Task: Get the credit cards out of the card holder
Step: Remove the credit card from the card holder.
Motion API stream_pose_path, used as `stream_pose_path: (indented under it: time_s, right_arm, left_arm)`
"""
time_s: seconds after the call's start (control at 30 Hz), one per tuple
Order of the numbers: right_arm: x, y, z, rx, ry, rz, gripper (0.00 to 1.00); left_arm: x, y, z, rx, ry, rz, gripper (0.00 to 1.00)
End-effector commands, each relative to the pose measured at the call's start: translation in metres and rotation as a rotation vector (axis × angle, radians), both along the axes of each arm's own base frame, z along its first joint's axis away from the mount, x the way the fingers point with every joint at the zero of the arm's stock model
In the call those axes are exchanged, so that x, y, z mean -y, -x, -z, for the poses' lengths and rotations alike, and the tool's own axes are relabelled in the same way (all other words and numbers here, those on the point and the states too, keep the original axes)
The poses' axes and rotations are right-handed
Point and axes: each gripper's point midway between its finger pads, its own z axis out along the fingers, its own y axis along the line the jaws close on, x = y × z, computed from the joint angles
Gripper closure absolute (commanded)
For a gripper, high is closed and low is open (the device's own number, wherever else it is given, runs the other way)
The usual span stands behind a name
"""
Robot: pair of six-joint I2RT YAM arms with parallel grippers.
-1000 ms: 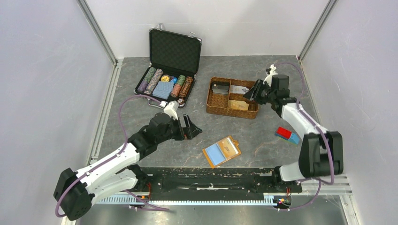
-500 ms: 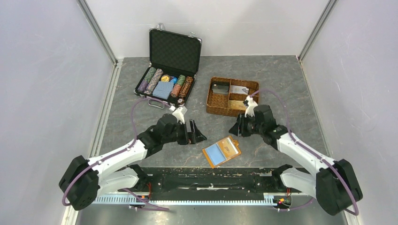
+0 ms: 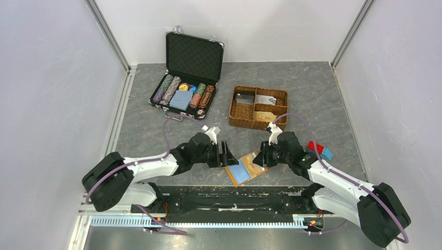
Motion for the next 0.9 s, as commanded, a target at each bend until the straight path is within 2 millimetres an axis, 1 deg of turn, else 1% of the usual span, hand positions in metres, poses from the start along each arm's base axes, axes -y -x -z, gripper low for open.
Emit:
stream_pose_path:
  time_s: [0.0,0.1,0.23,0.37,0.47,0.6,0.67,0.8,0.87]
  right_arm:
    - [0.001,-0.014,-0.001,0.063,0.008,0.035,0.69]
    - [0.001,-0.015,0.006,0.061,0.016,0.030,0.69]
    - [0.008,-0.014,0.022,0.046,0.059,0.046,0.69]
    - [0.011,-0.007,0.033,0.018,0.065,0.048,0.69]
    - [0.009,0.000,0.034,-0.003,0.034,0.047,0.70]
    - [0.003,0.008,0.030,-0.030,-0.042,0.053,0.70]
    - [0.001,0.008,0.025,-0.024,-0.066,0.059,0.69]
    - [0.002,-0.007,0.008,0.043,-0.043,0.079,0.68]
    - [0.007,-0.015,0.002,0.078,-0.004,0.095,0.67]
  left_arm:
    - [0.023,-0.001,-0.012,-0.002,0.089,0.005,0.21]
    - [0.027,-0.002,-0.008,-0.006,0.082,0.009,0.24]
    - [0.029,-0.004,-0.003,-0.004,0.075,0.005,0.26]
    - [0.031,-0.005,0.004,-0.011,0.064,0.005,0.28]
    - [0.033,-0.005,0.008,-0.015,0.065,0.009,0.29]
    - [0.038,-0.008,0.010,-0.014,0.064,0.016,0.30]
    - [0.039,-0.009,0.012,-0.013,0.058,0.017,0.32]
    - [0.038,-0.010,0.011,-0.010,0.058,0.007,0.33]
    - [0.038,-0.011,0.008,-0.003,0.061,0.003,0.34]
